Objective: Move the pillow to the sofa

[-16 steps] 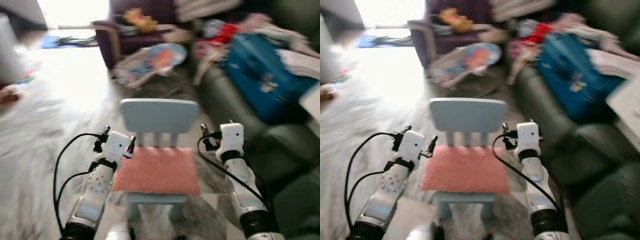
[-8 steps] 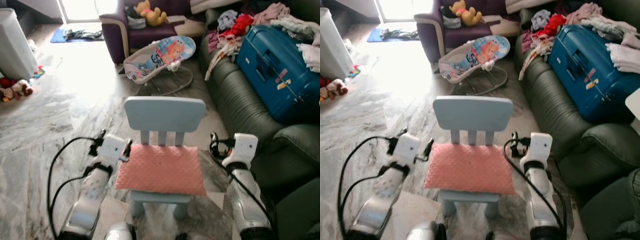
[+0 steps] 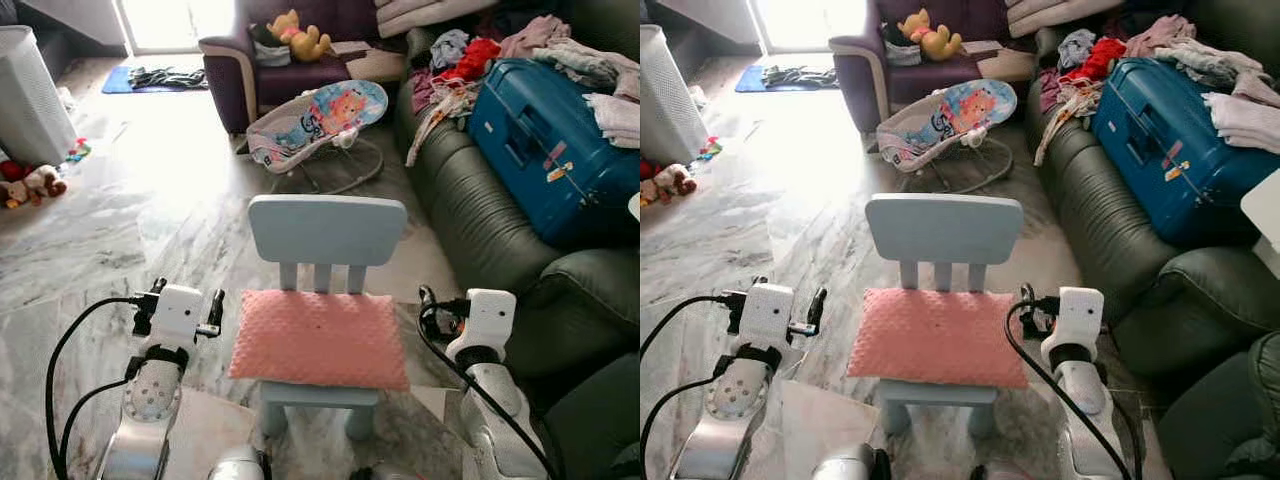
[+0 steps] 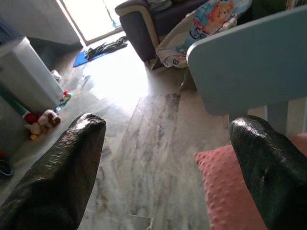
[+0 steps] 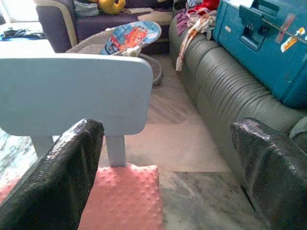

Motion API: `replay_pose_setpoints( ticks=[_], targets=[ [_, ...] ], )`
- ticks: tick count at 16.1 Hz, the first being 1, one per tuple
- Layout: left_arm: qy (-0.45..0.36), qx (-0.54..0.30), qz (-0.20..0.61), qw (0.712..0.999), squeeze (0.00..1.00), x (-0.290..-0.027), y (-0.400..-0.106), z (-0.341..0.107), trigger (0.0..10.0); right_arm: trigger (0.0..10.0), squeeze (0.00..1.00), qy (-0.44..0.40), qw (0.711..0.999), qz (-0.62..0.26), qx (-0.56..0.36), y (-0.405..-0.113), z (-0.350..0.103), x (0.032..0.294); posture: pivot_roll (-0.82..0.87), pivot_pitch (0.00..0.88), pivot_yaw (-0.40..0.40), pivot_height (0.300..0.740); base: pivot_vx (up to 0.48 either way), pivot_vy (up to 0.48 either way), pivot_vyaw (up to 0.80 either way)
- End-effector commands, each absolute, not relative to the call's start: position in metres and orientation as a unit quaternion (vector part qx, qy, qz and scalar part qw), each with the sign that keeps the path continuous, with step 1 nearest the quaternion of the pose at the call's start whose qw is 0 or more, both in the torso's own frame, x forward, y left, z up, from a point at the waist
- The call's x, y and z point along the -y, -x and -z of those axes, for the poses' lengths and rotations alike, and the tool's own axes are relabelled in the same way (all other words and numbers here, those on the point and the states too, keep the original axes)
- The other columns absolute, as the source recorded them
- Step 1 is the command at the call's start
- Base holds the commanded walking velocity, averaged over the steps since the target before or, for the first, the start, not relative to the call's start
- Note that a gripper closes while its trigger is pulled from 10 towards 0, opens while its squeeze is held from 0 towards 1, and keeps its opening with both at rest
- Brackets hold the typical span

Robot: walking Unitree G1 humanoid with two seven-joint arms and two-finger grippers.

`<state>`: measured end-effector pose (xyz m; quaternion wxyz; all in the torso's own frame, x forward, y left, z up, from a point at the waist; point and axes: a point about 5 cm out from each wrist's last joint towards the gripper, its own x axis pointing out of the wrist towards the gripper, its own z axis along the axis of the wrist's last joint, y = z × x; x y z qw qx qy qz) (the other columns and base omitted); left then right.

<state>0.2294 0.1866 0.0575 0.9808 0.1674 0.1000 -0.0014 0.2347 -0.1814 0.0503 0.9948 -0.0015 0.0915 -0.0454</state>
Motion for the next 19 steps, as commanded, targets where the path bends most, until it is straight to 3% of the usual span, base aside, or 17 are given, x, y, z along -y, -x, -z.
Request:
replay_pose_setpoints(
  ticks=[1, 6, 15, 19],
  targets=[
    [-0.173, -0.092, -0.004, 0.981, 0.00, -0.189, -0.229, -0.062, 10.0, 10.0, 0.00, 0.002, 0.995, 0.046, -0.091, -0.234, -0.054, 0.182, 0.03, 0.000, -0.026, 0.740, 0.000, 0.000, 0.00],
    [-0.167, -0.083, -0.014, 0.982, 0.00, -0.191, -0.235, -0.069, 10.0, 10.0, 0.00, -0.001, 0.994, 0.037, -0.099, -0.233, -0.054, 0.180, 0.04, 0.000, -0.034, 0.711, 0.000, 0.000, 0.00],
    [-0.169, -0.082, -0.013, 0.982, 0.00, -0.189, -0.239, -0.069, 10.0, 10.0, 0.00, -0.006, 0.995, 0.027, -0.091, -0.240, -0.060, 0.182, 0.03, 0.000, -0.037, 0.597, 0.000, 0.000, 0.00],
    [-0.167, -0.083, -0.015, 0.982, 0.00, -0.188, -0.241, -0.070, 10.0, 10.0, 0.00, -0.007, 0.996, 0.021, -0.088, -0.243, -0.062, 0.180, 0.04, 0.000, -0.043, 0.597, 0.000, 0.000, 0.00]
  ],
)
